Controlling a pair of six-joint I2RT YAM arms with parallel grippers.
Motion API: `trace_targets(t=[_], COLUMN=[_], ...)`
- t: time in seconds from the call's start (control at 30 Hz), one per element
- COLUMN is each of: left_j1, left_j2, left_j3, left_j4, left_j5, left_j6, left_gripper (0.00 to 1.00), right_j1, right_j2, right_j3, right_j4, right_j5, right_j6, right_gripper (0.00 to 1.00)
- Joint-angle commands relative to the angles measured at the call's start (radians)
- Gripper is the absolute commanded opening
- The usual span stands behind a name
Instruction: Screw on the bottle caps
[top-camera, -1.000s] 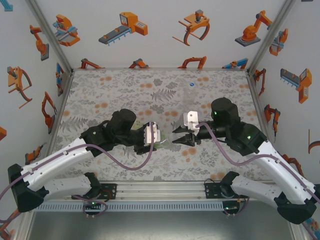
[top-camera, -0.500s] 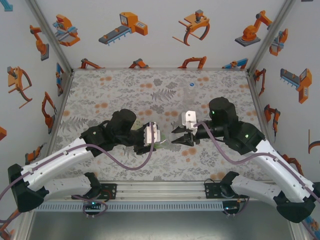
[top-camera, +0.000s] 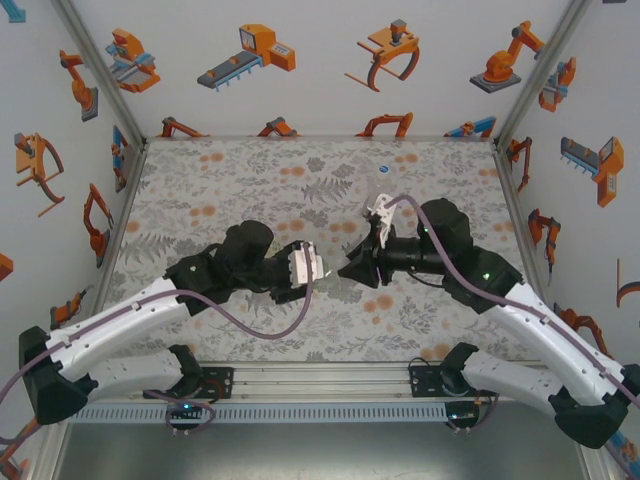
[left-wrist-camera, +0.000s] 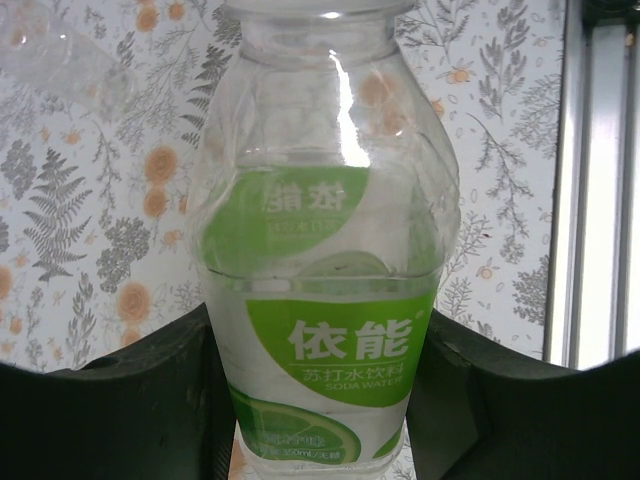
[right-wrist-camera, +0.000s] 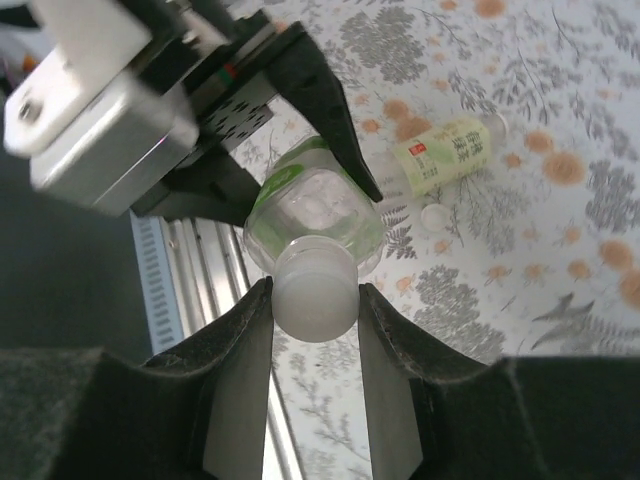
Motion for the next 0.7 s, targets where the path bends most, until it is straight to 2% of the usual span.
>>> trace_targets(t=[0.0,0.13,0.2,0.27,0.37,0.43,0.53,0.67], left_j1=[-0.009,-0.009,-0.009,-0.009,-0.009,-0.009,-0.008,-0.007], left_j2=[0.011,0.034,0.045,0.055,0.062,0.062,0.055,0.044], left_j3=[0.028,0.028,0.028,0.034,0.04,0.037,0.03,0.025], left_j4=[0.163,0.193,0.211,0.222,0.224,0.227,0.224,0.196], left_j5=[-0.005,-0.053,-0.072,-0.083,-0.089,-0.09,-0.086,-0.082], left_j6=[-0.004,0.0,0.003,0.008,0.012,0.012,0.014,0.021], left_gripper=[0.0,0.0,0.0,0.0,0.0,0.0,0.0,0.0], right_j1=[0.008,0.007,0.007,0.007,0.007,0.007,0.007,0.007], right_j2=[0.055,0.123,0.145,0.153,0.166,0.173,0.16,0.103], right_j3=[0.03,0.092,0.084,0.059,0.026,0.03,0.042,0.04], right_j4=[-0.079,-0.207,-0.224,-0.197,-0.092,-0.076,-0.069,-0.004], right_j5=[0.195,0.284,0.31,0.304,0.275,0.284,0.339,0.404], right_j6=[0.406,0.716,0.894,1.047,1.159,1.172,1.146,0.993], right_gripper=[0.0,0.0,0.06,0.08,0.1,0.12,0.2,0.39])
